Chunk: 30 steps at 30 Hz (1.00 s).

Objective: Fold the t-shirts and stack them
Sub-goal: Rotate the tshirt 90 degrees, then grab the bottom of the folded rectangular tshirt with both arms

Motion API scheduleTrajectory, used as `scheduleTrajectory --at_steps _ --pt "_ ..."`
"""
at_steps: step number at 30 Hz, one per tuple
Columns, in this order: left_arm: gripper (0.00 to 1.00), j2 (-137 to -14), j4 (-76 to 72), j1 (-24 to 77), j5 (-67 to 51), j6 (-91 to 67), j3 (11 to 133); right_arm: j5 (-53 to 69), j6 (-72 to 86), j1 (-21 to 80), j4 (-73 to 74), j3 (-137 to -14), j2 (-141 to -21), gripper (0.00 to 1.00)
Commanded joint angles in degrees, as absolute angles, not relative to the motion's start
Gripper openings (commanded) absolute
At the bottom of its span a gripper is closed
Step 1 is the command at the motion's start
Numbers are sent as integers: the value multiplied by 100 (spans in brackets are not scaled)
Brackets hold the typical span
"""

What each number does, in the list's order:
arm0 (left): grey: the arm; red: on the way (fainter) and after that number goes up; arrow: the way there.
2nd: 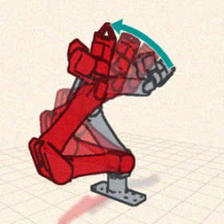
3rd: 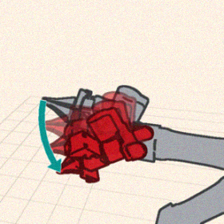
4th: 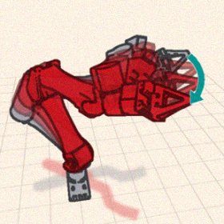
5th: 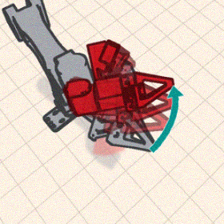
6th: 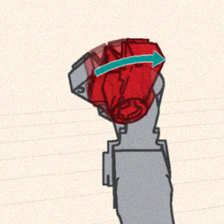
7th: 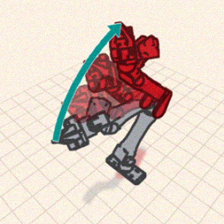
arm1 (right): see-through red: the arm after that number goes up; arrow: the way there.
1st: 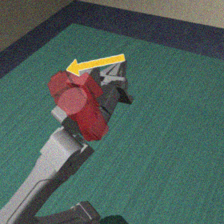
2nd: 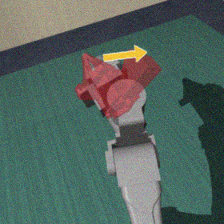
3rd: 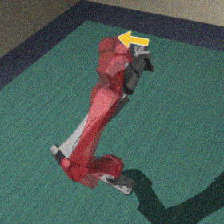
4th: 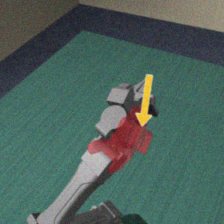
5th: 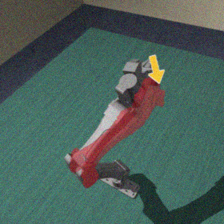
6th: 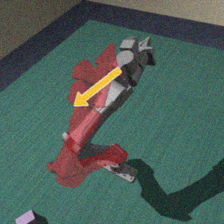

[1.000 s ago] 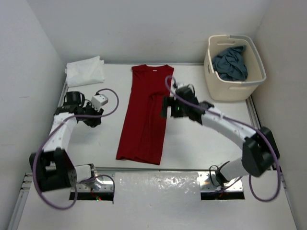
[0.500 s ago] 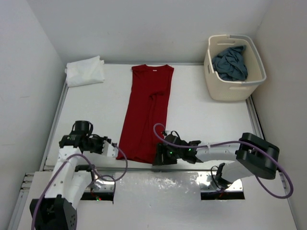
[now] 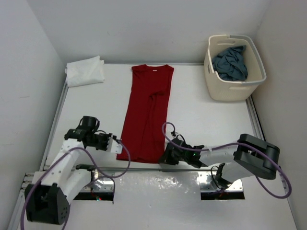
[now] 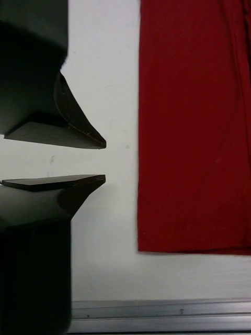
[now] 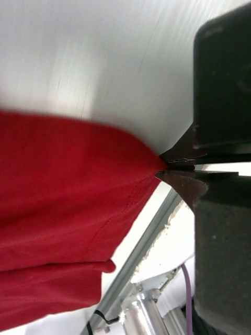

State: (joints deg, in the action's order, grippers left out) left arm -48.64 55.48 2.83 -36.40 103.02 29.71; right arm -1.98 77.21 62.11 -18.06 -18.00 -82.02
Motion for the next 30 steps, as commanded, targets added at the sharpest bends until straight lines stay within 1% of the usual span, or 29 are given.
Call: scheduleTrajectory --at_steps 1,4,6,8,9,11,12,13,14,15,17,22,27,30 --pt "25 -5342 4600 720 -3587 8865 3304 -650 7893 6162 -995 -1521 -7902 0" --pt "25 -5816 3878 1334 -3034 7468 3567 -633 7814 6126 -520 -1285 -7437 0" --pt "25 -6168 4059 1853 -2822 7287 4059 -607 7796 6135 -274 -1143 -7043 0" --pt "28 -6363 4525 2256 -2699 7706 4184 -528 7578 6135 -133 -1081 -6865 0" --pt "31 -6128 4622 2363 -2603 8317 4053 -440 7489 6126 -19 -1098 -6812 4" --pt "33 -5715 4710 2626 -2216 9145 3502 -273 7191 6126 -18 -1221 -6838 28" --pt "34 -5234 4859 2706 -2137 9593 3324 -98 7102 6109 -18 -1265 -6890 36" --pt "35 -5012 4913 2811 -2049 10285 3174 -36 6980 6108 104 -1370 -6917 43" --pt "35 -4810 4965 3056 -2030 10527 2973 -26 6918 6108 149 -1415 -6917 50" --pt "35 -4564 4983 3180 -2004 10869 2892 43 6786 6082 202 -1502 -6891 52" --pt "34 -4518 4949 3566 -1925 11038 2752 175 6706 5995 350 -1590 -6856 54" --pt "34 -5176 4729 4174 -2153 10556 2743 387 6627 5467 597 -1573 -6662 55" --pt "34 -5344 4693 4280 -1899 10968 2295 439 6478 5379 914 -1643 -6635 55" --pt "34 -5440 4589 4280 -2064 10856 2276 510 6399 5370 748 -1740 -6837 55"
